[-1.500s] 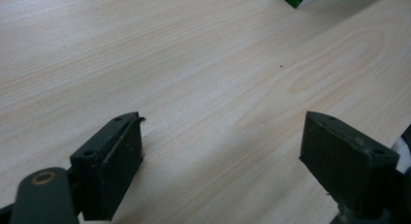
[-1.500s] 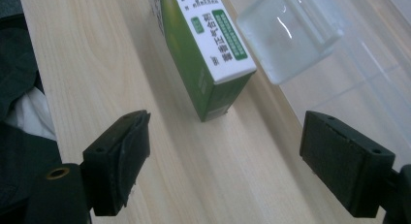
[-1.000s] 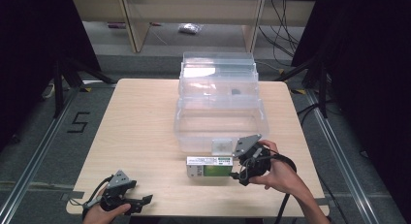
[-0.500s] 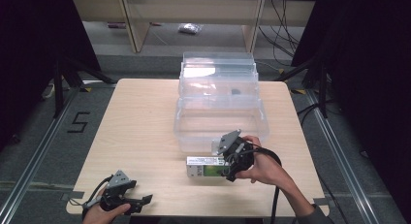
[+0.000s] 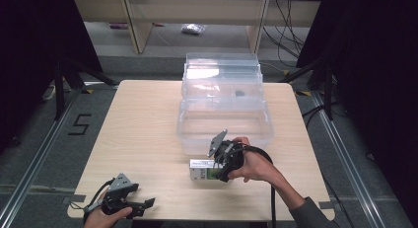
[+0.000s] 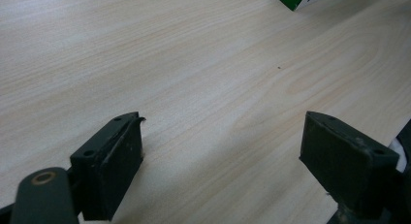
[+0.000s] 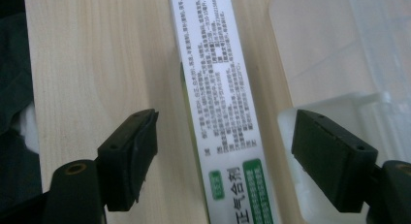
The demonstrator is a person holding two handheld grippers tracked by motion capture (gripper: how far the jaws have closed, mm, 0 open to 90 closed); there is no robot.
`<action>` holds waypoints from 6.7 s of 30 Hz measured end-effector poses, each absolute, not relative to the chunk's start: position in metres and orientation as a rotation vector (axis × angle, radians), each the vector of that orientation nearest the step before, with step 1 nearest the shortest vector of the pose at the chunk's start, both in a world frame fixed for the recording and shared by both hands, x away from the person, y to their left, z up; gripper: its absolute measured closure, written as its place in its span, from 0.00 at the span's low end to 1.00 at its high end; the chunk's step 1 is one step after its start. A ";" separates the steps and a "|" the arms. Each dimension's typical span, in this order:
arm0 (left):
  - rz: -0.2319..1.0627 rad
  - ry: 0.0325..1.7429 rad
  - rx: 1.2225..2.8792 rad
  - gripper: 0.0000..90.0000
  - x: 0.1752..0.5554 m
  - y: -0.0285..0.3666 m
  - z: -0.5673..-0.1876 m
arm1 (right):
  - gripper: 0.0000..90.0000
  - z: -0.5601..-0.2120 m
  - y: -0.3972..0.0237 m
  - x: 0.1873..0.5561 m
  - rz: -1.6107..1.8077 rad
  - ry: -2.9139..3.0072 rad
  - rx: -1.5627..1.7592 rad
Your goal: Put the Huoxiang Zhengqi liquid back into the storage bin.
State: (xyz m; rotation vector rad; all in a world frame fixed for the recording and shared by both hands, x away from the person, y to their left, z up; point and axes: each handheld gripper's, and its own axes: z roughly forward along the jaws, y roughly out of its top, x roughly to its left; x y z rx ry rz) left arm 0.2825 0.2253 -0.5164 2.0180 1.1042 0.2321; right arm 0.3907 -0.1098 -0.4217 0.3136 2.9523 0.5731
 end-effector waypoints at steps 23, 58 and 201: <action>0.232 1.105 2.014 0.16 0.282 0.225 -0.517 | 0.50 -0.437 -0.098 0.404 0.485 3.031 0.255; 0.233 1.106 2.018 0.16 0.282 0.225 -0.516 | 0.72 -0.420 -0.097 0.406 0.420 3.073 0.020; 0.228 1.116 2.021 0.16 0.283 0.225 -0.518 | 0.63 -0.391 -0.206 0.525 0.419 3.028 0.441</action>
